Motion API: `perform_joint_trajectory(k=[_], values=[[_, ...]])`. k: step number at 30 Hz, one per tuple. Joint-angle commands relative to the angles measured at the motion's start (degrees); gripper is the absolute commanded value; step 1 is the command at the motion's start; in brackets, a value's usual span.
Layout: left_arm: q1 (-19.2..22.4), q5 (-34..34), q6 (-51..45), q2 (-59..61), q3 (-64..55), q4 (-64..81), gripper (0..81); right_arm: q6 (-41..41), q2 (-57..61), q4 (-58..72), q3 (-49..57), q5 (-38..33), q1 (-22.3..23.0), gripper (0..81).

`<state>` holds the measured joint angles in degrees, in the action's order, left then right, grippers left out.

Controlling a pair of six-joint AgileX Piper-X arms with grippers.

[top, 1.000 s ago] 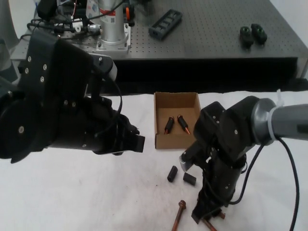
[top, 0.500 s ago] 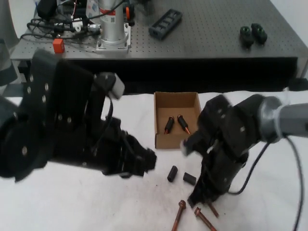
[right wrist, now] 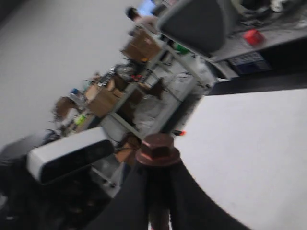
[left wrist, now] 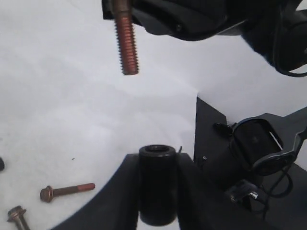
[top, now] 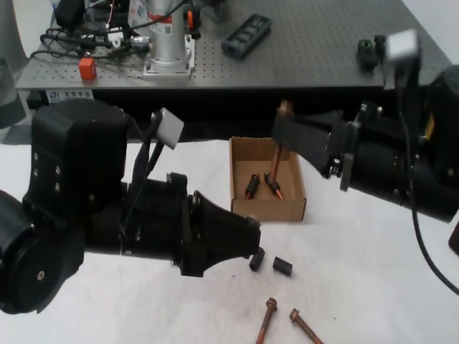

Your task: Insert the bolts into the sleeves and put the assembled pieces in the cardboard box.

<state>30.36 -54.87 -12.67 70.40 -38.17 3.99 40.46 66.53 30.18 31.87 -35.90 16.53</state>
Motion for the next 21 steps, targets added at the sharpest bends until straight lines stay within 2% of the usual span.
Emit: perform_joint_trajectory(k=[1, 9, 21], values=[[0.14, -1.52, -0.15, -0.60, -0.16, 3.48, 0.7, 4.45, -0.42, 5.99, -0.41, -1.10, 1.02, 2.7], [0.14, -0.93, -0.16, -0.60, -0.16, 5.19, 0.7, 4.45, -0.42, 4.44, -0.41, -3.82, 1.87, 2.7], [0.14, 0.75, -0.88, -0.60, -0.16, 9.05, 0.7, 3.25, -0.42, 0.55, -0.41, -4.11, 2.32, 2.7]])
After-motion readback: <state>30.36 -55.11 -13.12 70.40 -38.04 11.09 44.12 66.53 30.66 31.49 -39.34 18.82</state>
